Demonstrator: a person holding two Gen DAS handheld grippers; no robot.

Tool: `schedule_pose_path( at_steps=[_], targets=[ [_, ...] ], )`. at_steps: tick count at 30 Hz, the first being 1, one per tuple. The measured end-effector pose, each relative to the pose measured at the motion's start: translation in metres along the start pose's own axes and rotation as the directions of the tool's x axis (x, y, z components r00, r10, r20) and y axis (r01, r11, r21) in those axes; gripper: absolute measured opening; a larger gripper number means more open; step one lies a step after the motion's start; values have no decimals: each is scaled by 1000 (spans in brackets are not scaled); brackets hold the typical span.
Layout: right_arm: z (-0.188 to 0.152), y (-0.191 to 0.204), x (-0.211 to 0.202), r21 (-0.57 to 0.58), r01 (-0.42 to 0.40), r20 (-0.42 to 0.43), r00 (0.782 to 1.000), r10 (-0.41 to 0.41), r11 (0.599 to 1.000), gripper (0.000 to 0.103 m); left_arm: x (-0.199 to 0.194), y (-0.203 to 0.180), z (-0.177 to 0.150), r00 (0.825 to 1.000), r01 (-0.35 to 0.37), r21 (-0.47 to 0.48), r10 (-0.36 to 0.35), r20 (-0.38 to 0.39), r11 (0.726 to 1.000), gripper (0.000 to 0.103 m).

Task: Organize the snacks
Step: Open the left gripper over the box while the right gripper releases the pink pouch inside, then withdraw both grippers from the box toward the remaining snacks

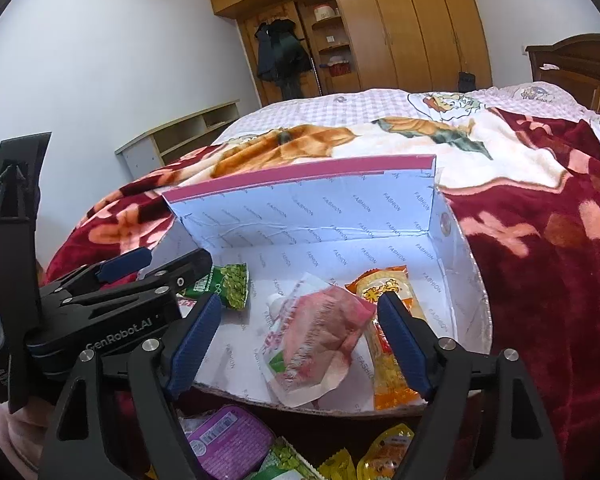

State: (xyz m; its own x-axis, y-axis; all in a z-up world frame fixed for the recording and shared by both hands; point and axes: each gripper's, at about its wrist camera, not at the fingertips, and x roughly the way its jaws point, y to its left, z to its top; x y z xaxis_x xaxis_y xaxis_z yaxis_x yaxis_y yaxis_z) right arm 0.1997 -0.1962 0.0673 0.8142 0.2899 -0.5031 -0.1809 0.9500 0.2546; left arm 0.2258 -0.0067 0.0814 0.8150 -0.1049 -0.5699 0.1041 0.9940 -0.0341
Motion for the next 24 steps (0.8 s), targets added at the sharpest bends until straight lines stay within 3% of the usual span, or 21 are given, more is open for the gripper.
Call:
schedule_pose_path(
  at_steps=[24],
  targets=[
    [-16,8,-56,9,0,52,999,-1,1000,82,-60,8,-15,1000,-4,-24,4,29,1000,83]
  ],
)
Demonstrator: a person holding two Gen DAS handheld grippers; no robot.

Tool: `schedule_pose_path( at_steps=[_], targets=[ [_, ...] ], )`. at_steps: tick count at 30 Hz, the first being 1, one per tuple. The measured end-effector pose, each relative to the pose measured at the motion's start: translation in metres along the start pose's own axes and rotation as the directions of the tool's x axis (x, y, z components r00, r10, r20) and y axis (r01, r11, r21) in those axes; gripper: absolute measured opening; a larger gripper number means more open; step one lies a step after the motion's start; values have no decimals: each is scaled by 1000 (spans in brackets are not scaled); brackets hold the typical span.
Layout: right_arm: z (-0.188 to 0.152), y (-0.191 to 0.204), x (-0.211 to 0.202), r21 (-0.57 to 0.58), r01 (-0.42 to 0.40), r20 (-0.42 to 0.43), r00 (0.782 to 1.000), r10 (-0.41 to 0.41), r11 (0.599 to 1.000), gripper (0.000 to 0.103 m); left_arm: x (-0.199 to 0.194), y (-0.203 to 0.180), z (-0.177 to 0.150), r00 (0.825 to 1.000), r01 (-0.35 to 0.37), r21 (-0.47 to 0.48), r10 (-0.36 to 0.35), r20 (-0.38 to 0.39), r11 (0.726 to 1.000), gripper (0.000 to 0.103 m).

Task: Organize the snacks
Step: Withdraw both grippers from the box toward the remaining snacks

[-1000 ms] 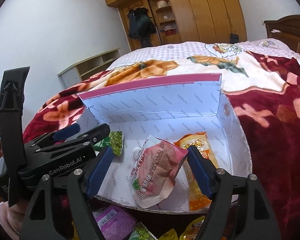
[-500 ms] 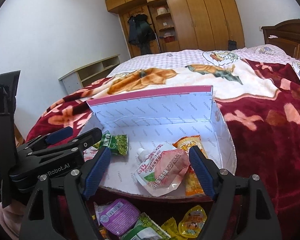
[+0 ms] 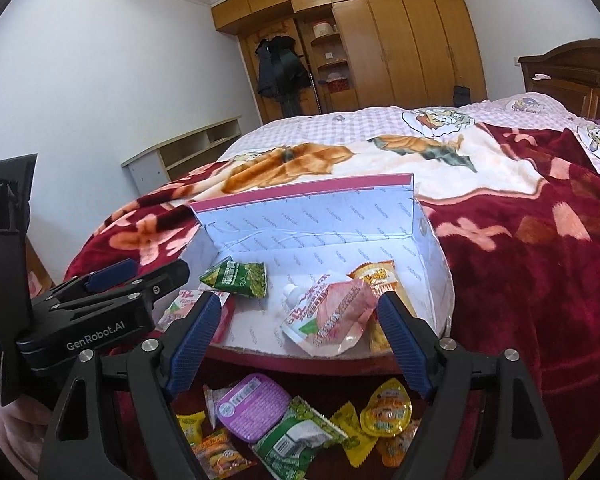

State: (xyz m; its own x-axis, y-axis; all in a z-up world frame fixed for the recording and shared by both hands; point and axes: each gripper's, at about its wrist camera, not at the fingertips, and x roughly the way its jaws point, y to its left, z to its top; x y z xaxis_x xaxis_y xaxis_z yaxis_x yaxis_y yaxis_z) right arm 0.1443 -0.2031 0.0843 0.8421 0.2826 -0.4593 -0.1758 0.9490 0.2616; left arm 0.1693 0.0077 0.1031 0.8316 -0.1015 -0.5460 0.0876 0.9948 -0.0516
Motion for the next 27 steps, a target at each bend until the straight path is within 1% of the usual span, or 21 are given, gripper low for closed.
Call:
schedule_pose_path(
  at_steps=[10,18,23,27],
  targets=[
    [-13,-1,-15,6,10,-7,1000,-10,1000,82,-15,6,-24,999,1,-20,-2,-37,1000,83],
    [-33,-5,-24,24,11,-28,1000,-10,1000,83,-24,11,-44,998,4,-43,-6,-63,999,83],
    [-45,-11,-26,44,19,-50,999,-17,999,83,-20,12,-61,994,-4,-45,-1,-107,999,83],
    [-55,-16,-30,49,41,-49,998,-39,998,83,-13,14,-74,989,-15,-49,8,-146,999,83]
  ],
)
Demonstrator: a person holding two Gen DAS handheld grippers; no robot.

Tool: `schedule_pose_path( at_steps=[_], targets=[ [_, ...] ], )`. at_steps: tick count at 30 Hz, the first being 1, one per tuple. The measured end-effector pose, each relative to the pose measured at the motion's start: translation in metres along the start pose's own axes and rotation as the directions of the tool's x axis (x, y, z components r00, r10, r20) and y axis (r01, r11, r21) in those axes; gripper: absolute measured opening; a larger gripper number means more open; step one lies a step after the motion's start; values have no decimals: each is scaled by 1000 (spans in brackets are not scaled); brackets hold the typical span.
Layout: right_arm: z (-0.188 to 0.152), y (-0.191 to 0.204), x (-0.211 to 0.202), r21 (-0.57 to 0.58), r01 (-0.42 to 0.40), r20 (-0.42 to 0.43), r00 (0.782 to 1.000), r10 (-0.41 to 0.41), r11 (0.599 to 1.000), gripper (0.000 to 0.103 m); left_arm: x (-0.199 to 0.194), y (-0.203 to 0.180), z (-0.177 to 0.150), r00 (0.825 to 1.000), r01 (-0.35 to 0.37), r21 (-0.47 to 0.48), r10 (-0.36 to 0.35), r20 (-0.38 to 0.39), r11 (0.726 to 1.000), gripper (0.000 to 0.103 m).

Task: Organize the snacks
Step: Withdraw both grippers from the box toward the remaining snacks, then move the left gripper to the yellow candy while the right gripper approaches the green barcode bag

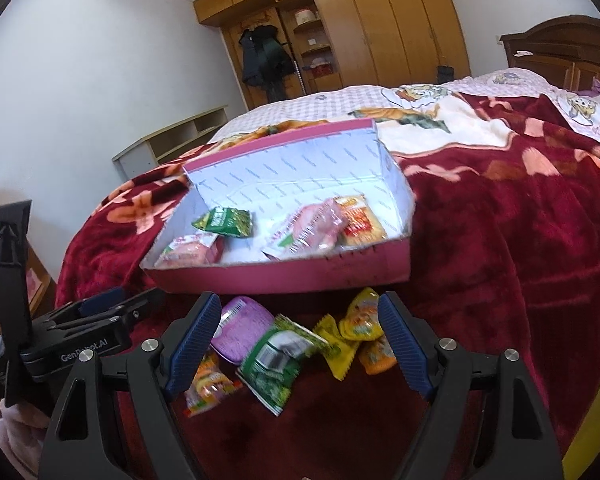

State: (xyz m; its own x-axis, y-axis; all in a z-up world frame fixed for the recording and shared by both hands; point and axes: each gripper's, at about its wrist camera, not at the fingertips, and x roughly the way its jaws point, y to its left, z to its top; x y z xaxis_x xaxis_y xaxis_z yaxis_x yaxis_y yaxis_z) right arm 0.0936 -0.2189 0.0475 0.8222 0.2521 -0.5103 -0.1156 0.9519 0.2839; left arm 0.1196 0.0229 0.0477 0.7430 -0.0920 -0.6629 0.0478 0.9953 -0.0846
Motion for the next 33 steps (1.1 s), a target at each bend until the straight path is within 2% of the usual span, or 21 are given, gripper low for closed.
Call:
schedule_pose_path(
  at_steps=[6,15,28,31,33],
  targets=[
    [-14,-10,-1,6,21,-16,1000,-21,1000,82,8,4,-14,999,-2,-23,2,-32,1000,83],
    [-31,-19,1,26,22,-37,999,-21,999,83,19,1,-36,996,-8,-3,7,-91,1000,83],
    [-49,-23,11,48,22,-84,996,-17,999,83,23,-3,-48,994,-39,33,42,-99,999,82],
    [-52,-23,10,46,18,-78,997,-15,999,83,22,-7,-51,995,-33,53,38,-90,998,77],
    [-53,-23,10,53,11,-73,997,-7,999,83,21,-9,-52,996,-29,56,33,-85,998,68]
  ],
)
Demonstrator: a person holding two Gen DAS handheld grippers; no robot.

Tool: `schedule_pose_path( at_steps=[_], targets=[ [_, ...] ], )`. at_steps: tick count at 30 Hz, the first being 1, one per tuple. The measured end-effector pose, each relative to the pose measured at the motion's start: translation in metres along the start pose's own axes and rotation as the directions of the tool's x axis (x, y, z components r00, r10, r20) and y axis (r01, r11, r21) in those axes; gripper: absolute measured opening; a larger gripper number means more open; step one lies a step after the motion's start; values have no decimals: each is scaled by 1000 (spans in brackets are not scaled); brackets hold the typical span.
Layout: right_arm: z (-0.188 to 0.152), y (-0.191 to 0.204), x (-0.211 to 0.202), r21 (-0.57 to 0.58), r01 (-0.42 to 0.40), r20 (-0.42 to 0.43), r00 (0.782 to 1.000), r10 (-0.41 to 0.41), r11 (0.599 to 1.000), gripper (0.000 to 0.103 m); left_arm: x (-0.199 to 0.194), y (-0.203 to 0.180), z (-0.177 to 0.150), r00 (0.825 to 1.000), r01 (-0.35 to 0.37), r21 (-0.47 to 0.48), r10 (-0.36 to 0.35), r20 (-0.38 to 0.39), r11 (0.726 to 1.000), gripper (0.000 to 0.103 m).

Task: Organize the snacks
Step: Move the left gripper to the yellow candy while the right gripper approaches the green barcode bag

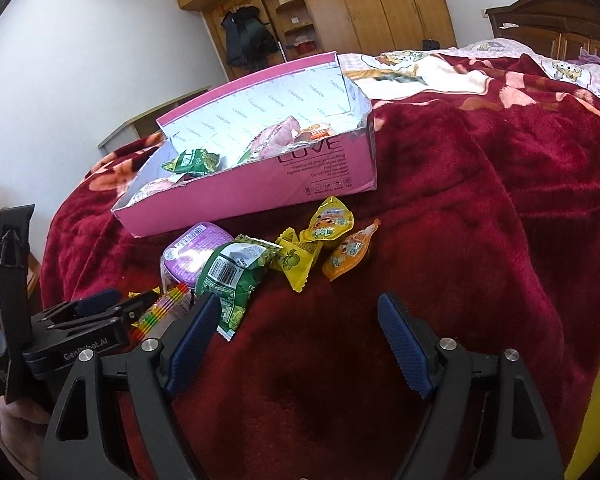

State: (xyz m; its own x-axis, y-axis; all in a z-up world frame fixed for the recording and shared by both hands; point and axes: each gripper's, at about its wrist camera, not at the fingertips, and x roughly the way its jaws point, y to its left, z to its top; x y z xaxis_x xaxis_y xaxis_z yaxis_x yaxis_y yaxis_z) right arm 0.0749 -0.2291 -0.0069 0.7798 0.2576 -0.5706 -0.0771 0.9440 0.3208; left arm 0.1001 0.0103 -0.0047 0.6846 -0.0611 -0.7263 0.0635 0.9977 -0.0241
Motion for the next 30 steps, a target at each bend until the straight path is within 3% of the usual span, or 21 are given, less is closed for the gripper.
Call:
schedule_pose_path(
  at_steps=[6,15,17,23,27,30],
  targets=[
    [0,-1,-2,14,-14,1,1000,14,1000,83,-2,-11,-3,998,60,26,-61,10,998,35],
    [1,3,-3,13,-28,-6,1000,28,1000,82,-13,4,2,995,93,-18,-92,23,996,32],
    [1,4,-2,12,-28,-8,1000,28,1000,82,-17,8,2,996,79,-22,-78,40,997,23],
    [0,15,3,-16,-35,-23,999,35,999,82,-15,12,-2,997,71,-14,-71,43,997,24],
    [1,24,9,-34,-41,-33,999,40,999,82,-8,10,-5,996,89,1,-89,19,996,41],
    [2,30,13,-49,-46,-33,998,45,998,82,-2,9,-10,998,64,2,-64,16,998,42]
  ],
)
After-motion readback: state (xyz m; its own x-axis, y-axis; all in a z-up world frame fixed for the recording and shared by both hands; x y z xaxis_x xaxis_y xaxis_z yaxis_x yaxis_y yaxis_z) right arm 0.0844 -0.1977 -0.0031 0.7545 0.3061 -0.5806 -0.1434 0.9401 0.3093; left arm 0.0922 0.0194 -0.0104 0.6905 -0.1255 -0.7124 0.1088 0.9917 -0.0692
